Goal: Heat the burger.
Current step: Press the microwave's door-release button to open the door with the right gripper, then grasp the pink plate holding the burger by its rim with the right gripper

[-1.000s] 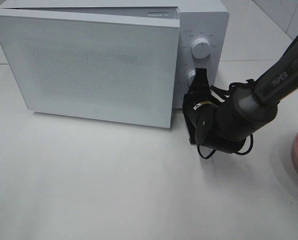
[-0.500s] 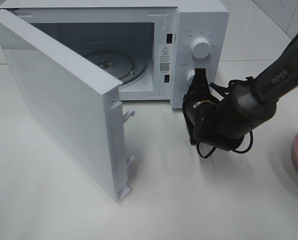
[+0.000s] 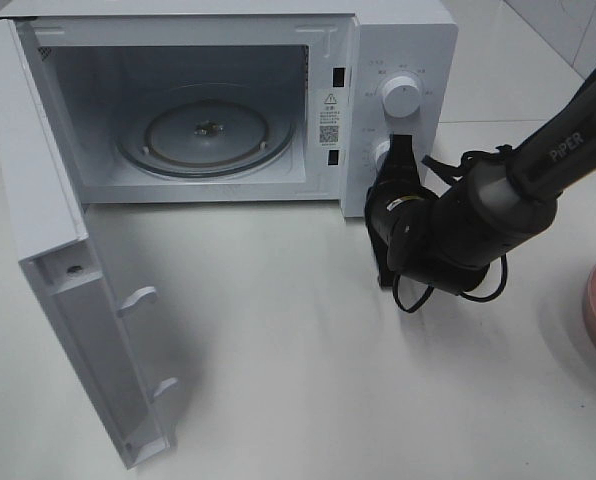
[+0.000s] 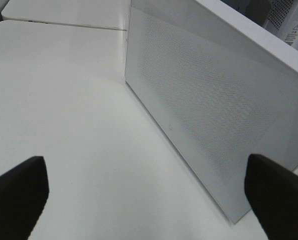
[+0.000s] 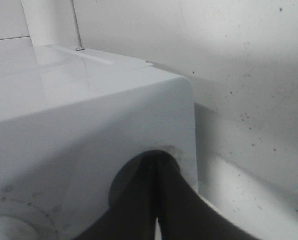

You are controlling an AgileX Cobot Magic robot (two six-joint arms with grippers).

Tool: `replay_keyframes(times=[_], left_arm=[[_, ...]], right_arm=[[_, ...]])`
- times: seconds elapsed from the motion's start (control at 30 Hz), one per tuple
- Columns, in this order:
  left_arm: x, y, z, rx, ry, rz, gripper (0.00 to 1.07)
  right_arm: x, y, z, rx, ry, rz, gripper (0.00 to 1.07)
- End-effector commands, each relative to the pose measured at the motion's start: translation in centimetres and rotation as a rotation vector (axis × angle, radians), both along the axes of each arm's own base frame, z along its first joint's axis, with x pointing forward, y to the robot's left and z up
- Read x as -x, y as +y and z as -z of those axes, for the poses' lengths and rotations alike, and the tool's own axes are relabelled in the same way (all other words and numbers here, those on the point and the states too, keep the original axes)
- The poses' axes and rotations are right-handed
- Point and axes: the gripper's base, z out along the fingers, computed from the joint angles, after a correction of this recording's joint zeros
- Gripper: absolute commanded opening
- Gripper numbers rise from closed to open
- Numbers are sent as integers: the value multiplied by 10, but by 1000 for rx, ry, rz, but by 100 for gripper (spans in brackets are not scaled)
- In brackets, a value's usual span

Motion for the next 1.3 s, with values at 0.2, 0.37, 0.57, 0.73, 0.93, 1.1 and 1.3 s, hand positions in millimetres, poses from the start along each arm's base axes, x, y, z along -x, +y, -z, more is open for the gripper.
replay_keyframes(times=[0.2, 0.37, 0.57, 0.73, 0.93, 1.1, 1.3], left_arm=[[2, 0, 1, -1, -12, -2, 100], [2, 0, 1, -1, -12, -2, 100], [2, 0, 1, -1, -12, -2, 100], [2, 0, 1, -1, -12, -2, 100], [2, 0, 1, -1, -12, -2, 100], [2, 0, 1, -1, -12, -2, 100], [2, 0, 1, -1, -12, -2, 100]], right_arm=[[-6, -5, -25, 33, -68, -88, 0], [13, -9, -22, 73, 34, -166, 0], [25, -15, -23, 112, 68, -194, 0], [48, -26, -30, 211, 114, -274, 0], [63, -33, -45, 339, 128, -399, 0], [78, -33, -61, 562, 149, -659, 0], [87, -38, -70, 738, 182, -920, 0]])
